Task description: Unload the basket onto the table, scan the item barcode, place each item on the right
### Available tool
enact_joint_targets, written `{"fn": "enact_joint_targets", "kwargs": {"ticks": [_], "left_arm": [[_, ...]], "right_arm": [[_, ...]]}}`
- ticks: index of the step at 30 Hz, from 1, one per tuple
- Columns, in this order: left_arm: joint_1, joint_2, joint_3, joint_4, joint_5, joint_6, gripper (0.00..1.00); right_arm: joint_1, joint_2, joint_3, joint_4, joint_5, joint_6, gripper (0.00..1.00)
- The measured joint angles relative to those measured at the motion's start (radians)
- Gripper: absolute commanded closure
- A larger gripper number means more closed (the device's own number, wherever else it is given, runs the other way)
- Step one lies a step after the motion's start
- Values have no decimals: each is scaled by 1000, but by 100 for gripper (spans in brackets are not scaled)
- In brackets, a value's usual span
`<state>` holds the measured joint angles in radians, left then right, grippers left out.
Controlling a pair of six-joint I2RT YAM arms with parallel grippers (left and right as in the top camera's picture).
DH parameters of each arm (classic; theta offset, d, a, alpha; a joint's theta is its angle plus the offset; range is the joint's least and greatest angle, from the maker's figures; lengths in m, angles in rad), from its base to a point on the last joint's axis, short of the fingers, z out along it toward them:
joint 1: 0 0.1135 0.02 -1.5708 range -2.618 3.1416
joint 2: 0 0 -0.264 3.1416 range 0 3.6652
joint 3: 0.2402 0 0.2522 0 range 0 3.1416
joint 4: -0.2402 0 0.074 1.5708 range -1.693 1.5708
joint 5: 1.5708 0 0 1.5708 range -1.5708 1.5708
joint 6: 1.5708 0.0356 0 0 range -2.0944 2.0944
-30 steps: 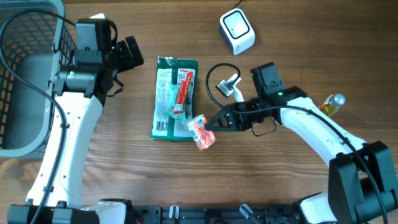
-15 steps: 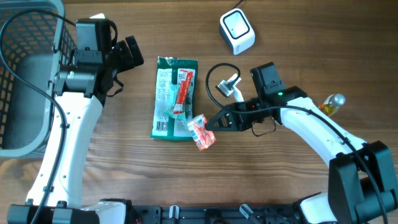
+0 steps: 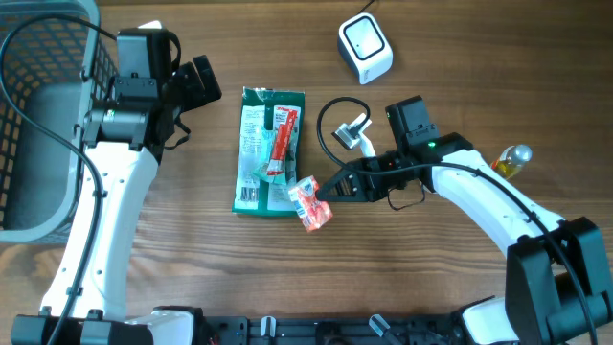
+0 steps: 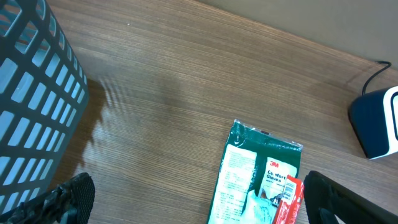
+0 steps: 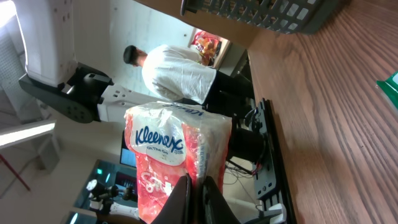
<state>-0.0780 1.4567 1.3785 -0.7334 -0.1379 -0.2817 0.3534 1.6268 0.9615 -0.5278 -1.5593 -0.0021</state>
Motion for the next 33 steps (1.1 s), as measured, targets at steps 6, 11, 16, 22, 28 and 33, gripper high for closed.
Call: {"fn": "enact_joint_targets", "kwargs": {"ticks": [6,11,16,22,28,33], "left_arm": [[0,0,0,0,0,0,0],[0,0,0,0,0,0,0],[0,0,0,0,0,0,0],[0,0,0,0,0,0,0],[0,0,0,0,0,0,0],[0,0,0,0,0,0,0]], "right_arm": [[0,0,0,0,0,0,96],[0,0,0,0,0,0,96],[0,0,0,0,0,0,96],[0,0,0,0,0,0,96],[0,0,0,0,0,0,96],[0,0,0,0,0,0,96]]}}
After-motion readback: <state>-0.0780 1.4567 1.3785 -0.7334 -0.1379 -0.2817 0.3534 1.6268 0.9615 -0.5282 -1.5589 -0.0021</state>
